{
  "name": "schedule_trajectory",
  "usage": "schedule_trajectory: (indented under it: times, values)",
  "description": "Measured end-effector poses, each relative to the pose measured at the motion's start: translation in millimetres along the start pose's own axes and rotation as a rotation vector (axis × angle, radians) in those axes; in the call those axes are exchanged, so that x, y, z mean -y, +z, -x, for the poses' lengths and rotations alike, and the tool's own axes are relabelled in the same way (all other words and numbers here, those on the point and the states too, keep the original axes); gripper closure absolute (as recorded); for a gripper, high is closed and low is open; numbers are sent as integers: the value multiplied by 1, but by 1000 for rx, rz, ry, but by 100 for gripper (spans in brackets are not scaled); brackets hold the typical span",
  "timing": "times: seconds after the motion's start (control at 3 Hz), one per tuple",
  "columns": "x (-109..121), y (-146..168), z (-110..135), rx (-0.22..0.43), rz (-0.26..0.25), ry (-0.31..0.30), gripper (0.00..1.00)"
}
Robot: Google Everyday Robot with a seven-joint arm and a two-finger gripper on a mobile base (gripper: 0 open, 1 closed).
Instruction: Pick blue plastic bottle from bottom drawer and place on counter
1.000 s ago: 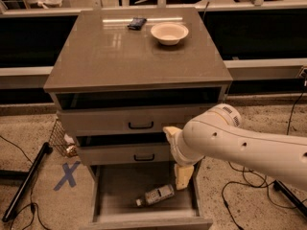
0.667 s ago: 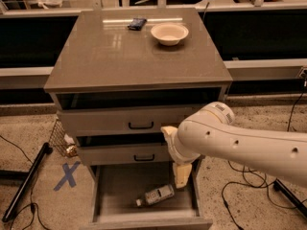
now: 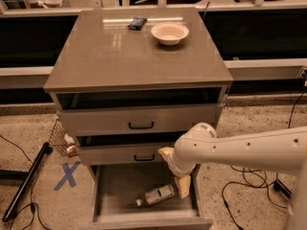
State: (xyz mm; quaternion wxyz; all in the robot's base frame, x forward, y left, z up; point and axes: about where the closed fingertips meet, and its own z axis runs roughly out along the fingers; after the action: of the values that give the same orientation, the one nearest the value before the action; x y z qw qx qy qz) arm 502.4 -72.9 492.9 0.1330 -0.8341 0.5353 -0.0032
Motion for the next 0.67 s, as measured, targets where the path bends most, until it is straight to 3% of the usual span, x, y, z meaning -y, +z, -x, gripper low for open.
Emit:
schedule_trajectory:
  times: [0.33, 0.67]
  values:
    - [-35, 56, -36, -15, 59, -49, 0]
    - [-35, 56, -36, -15, 59, -49, 0]
